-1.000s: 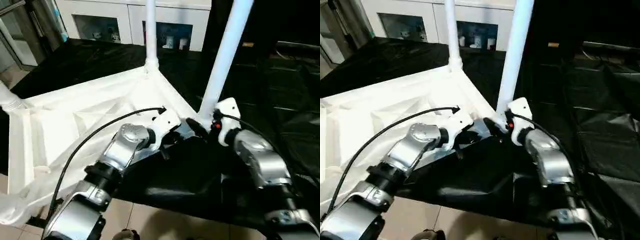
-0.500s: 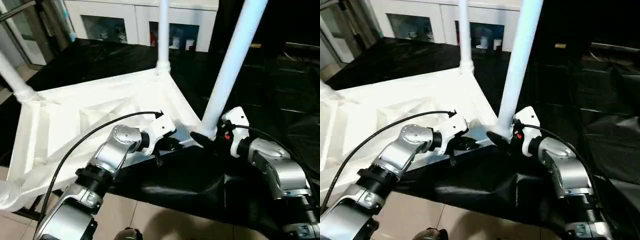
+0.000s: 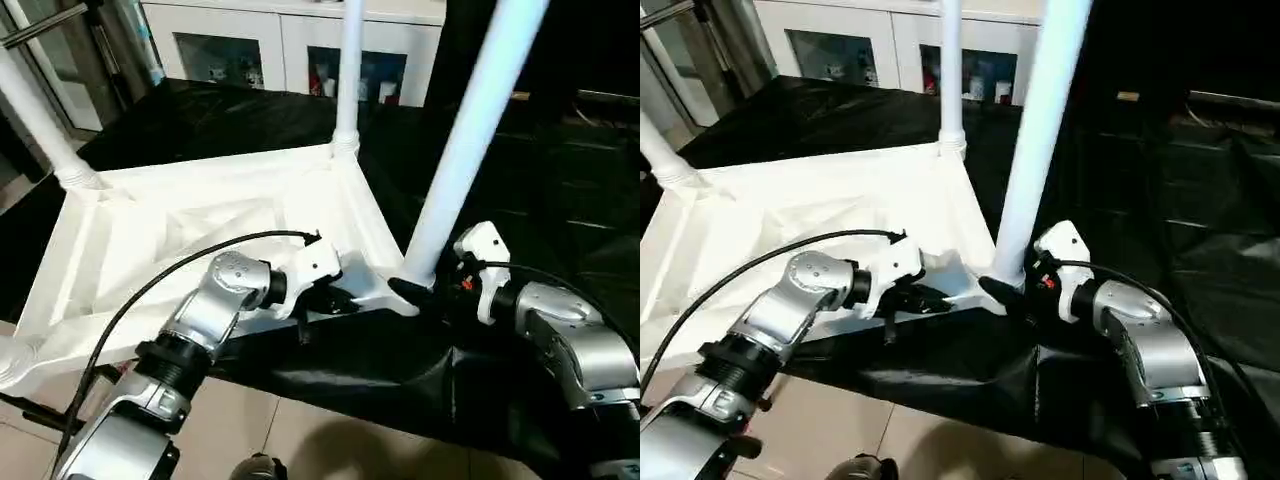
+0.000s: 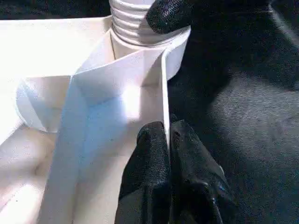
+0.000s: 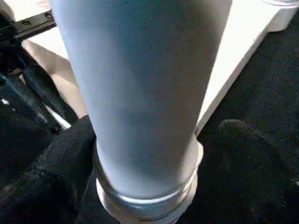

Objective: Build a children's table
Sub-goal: Insert table leg to table base, then rotate leg to tighten

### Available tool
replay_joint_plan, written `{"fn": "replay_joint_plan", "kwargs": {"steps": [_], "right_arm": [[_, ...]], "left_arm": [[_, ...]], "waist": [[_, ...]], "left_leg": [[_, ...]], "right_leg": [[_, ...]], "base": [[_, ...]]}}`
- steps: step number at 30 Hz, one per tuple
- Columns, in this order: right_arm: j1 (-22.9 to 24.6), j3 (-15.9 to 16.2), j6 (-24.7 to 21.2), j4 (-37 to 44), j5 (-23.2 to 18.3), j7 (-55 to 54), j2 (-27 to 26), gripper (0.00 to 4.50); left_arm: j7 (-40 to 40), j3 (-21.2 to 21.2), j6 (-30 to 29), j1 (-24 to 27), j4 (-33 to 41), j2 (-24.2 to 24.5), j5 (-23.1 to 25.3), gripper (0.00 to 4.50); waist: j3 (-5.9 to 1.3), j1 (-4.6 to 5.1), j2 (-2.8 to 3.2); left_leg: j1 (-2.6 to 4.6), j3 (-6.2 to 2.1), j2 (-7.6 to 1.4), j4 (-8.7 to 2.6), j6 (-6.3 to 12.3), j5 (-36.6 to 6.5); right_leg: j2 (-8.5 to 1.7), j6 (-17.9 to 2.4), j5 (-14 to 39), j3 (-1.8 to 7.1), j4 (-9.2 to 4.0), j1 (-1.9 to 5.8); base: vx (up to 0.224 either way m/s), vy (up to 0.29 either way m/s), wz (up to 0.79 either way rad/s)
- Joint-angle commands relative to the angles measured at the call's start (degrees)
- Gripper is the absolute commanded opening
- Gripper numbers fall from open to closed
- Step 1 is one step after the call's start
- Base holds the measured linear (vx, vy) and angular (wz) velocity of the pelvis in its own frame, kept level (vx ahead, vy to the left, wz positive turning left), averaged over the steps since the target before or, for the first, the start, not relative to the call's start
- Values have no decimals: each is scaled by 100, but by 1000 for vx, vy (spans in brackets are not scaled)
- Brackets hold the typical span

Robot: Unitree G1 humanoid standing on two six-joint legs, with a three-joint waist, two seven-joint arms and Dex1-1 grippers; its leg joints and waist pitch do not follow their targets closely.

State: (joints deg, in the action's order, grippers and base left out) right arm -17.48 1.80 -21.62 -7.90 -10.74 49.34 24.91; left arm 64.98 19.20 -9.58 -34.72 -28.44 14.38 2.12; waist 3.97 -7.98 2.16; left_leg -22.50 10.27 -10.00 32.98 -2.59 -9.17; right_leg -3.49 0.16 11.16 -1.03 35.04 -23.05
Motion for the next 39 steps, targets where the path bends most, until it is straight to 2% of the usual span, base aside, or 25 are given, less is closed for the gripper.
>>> {"fn": "replay_joint_plan", "kwargs": {"steps": [1,4,6,18,22,25,26,27,28,29,31,32,33,35,36,37,38,39], "right_arm": [[26,62,107,62,35,42,31,423],[33,163,182,26,107,91,34,410],[15,259,289,-46,179,120,41,384],[-103,413,399,-263,208,137,-9,282],[-85,398,374,-286,172,113,-57,277],[-29,292,253,-337,117,-258,-270,276],[-23,245,140,-411,200,-648,-440,275],[-29,194,29,-464,227,-926,-587,275],[-36,173,10,-484,233,-1026,-648,275],[-109,9,-125,-641,241,-1671,-1058,275],[-176,-94,-200,-751,245,-2028,-1274,275],[-339,-256,-271,-1016,290,-2677,-1634,275],[-437,-310,-285,-1181,343,-2969,-1791,275],[-582,-269,-174,-1432,447,-3219,-1922,275],[-582,-269,-174,-1432,447,-3219,-1922,275],[-775,-257,-19,-1736,532,-3499,-2118,275],[-855,-262,32,-1838,527,-3553,-2201,275],[-905,-288,50,-1893,504,-3537,-2264,331]], "left_arm": [[213,-40,289,-60,309,-40,-308,0],[244,-40,300,-53,311,-36,-301,0],[263,-43,306,-53,311,-36,-298,0],[282,-26,312,-25,323,-26,-277,0],[234,-39,267,-24,301,-42,-270,0],[-176,-124,92,-114,93,-162,-163,0],[-552,-188,-27,-232,-120,-275,-55,0],[-788,-233,-106,-314,-257,-356,2,0],[-883,-253,-133,-344,-303,-390,18,0],[-1480,-406,-342,-539,-584,-639,72,0],[-1684,-463,-428,-617,-683,-763,64,0],[-2065,-533,-511,-730,-823,-974,82,0],[-2264,-559,-549,-796,-912,-1093,89,0],[-2526,-558,-570,-868,-1011,-1251,131,0],[-2526,-558,-570,-868,-1011,-1251,131,0],[-2806,-541,-570,-972,-1166,-1467,207,0],[-2881,-523,-537,-1004,-1208,-1550,230,0],[-2908,-501,-486,-1034,-1256,-1601,238,0]], "waist": [[-429,10,-83],[-440,-7,-85],[-448,-13,-91],[-465,-13,-112],[-471,-14,-116],[-475,-11,-114],[-474,-2,-123],[-471,17,-104],[-474,11,-116],[-465,21,-118],[-474,12,-122],[-466,38,-132],[-472,45,-103],[-465,86,-119],[-463,88,-125],[-471,78,-131],[-470,94,-111],[-473,97,-116]], "left_leg": [[127,-91,-295,-294,382,-882],[124,-90,-294,-284,403,-819],[117,-92,-297,-276,429,-778],[110,-93,-293,-258,415,-824],[111,-90,-292,-251,405,-859],[106,-91,-285,-244,394,-818],[102,-89,-278,-245,384,-779],[114,-78,-266,-239,365,-799],[130,-84,-266,-242,329,-827],[106,-83,-262,-249,282,-866],[134,-94,-254,-252,174,-972],[109,-99,-246,-263,144,-944],[127,-99,-239,-260,108,-983],[115,-99,-233,-265,80,-1029],[105,-107,-223,-270,81,-1013],[111,-102,-224,-265,98,-990],[108,-103,-230,-264,100,-968],[111,-99,-219,-260,112,-953]], "right_leg": [[-439,-1370,526,173,-381,259],[-440,-1374,444,171,-366,260],[-443,-1382,383,166,-351,261],[-444,-1363,536,164,-340,266],[-448,-1367,579,165,-342,264],[-444,-1376,519,167,-331,259],[-437,-1371,505,165,-325,258],[-423,-1375,564,171,-339,219],[-425,-1362,634,165,-354,231],[-439,-1352,724,179,-346,221],[-446,-1316,915,173,-365,230],[-443,-1303,876,176,-361,247],[-447,-1280,930,179,-374,224],[-445,-1240,942,179,-382,243],[-448,-1220,950,176,-385,262],[-449,-1196,935,178,-392,267],[-453,-1197,890,183,-390,253],[-438,-1186,836,180,-390,260]], "base": [[0,0,0],[0,0,0],[0,0,0],[0,0,0],[0,0,0],[0,0,0],[0,0,0],[0,0,0],[0,0,0],[0,0,0],[0,0,0],[0,0,0],[0,0,0],[0,0,0],[0,0,0],[0,0,0],[0,0,0],[0,0,0]]}}
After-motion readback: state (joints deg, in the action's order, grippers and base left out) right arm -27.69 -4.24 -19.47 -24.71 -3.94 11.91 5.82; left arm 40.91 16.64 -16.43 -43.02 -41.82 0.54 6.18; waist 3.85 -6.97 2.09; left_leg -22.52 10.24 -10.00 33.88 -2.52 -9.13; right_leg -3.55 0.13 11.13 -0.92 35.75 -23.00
